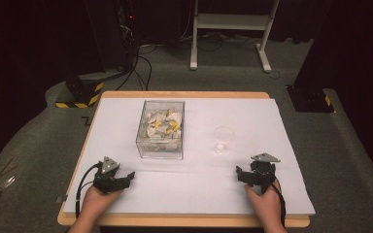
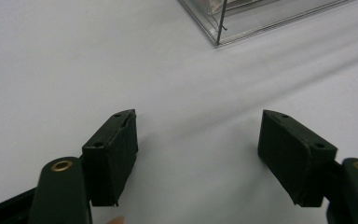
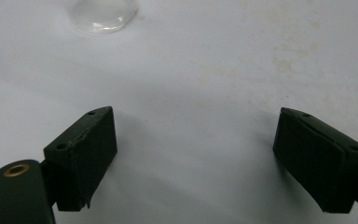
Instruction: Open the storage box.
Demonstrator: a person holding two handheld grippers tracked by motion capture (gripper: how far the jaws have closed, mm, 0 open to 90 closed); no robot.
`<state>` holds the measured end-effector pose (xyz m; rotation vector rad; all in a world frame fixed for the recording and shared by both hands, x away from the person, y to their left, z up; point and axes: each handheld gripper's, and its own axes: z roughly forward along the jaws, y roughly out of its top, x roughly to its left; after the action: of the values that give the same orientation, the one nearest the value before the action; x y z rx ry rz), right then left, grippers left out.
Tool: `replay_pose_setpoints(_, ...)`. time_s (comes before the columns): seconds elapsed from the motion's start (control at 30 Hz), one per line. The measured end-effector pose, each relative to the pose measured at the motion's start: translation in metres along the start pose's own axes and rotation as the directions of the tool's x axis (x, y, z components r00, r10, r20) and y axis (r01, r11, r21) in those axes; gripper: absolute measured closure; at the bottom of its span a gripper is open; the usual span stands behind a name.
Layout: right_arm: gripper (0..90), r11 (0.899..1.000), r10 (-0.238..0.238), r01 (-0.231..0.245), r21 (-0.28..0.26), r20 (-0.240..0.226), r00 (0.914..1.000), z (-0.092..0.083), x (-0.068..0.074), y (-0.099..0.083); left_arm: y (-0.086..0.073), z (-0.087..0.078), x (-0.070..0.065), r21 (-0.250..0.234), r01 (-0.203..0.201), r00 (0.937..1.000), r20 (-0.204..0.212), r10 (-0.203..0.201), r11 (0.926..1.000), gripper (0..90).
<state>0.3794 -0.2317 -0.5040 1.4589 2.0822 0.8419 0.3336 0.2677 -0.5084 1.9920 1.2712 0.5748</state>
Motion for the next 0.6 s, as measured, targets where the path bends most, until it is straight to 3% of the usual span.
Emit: replay_pose_setpoints(0.6,13.0,1.000,0.000,0.000,0.000,-0.002,1.0000,0.0000,-0.0003,-0.0001,0.0001,-0.0001,-0.0007,-0.001,-0.005,0.9999,-0.012,0.005,1.0000,28.2)
